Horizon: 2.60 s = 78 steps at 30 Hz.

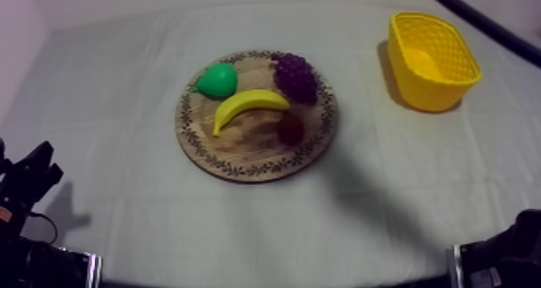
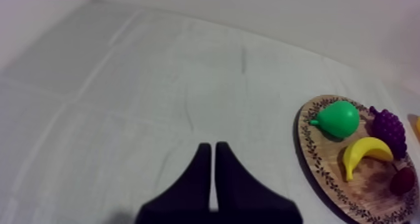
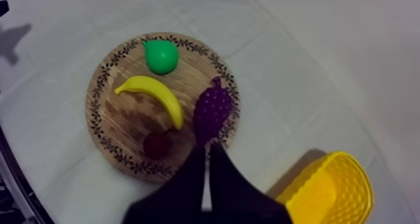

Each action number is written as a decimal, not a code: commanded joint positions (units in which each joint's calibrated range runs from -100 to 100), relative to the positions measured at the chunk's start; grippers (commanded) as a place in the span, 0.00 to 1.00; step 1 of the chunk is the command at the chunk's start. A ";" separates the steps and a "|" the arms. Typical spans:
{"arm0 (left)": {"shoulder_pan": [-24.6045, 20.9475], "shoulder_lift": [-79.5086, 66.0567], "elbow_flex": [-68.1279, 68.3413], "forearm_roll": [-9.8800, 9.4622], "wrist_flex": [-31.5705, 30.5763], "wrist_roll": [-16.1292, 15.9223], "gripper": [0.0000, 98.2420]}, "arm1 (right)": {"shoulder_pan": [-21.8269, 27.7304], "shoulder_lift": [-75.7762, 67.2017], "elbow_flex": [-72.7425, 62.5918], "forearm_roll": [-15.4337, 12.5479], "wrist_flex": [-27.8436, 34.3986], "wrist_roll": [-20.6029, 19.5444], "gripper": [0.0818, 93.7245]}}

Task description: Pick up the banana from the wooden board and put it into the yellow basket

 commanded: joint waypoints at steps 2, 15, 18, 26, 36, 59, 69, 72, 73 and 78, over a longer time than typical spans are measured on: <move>0.02 0.00 0.01 0.00 -0.01 -0.01 0.00 | -0.06 0.19 0.25 -0.18 0.27 -0.16 0.01; 0.02 0.00 0.01 0.00 -0.01 -0.01 0.00 | -0.47 1.00 0.45 -0.28 0.90 -0.05 0.01; 0.02 0.00 0.01 0.00 -0.01 -0.01 0.00 | -0.49 1.28 0.32 -0.41 1.04 0.15 0.01; 0.02 0.00 0.01 0.00 -0.01 -0.01 0.00 | -0.28 2.11 -0.20 -0.65 1.00 1.15 0.01; 0.02 0.00 0.01 0.00 -0.01 -0.01 0.00 | -0.57 2.58 -0.34 -1.20 1.11 4.20 0.01; 0.02 0.00 0.01 0.00 -0.01 -0.01 0.00 | 0.07 9.50 -9.10 -4.38 4.86 13.94 0.06; 0.02 0.00 0.01 0.00 -0.01 -0.01 0.00 | -0.45 11.30 -10.42 -4.87 6.23 14.93 0.14; 0.02 0.00 0.01 0.00 -0.01 -0.01 0.00 | -0.46 11.84 -10.76 -5.02 6.44 15.61 0.27; 0.02 0.00 0.01 0.00 -0.01 -0.01 0.00 | -0.44 12.06 -11.00 -5.05 6.48 15.81 0.31; 0.02 0.00 0.01 0.00 -0.01 -0.01 0.00 | -0.46 13.67 -13.24 -4.93 6.65 16.23 0.44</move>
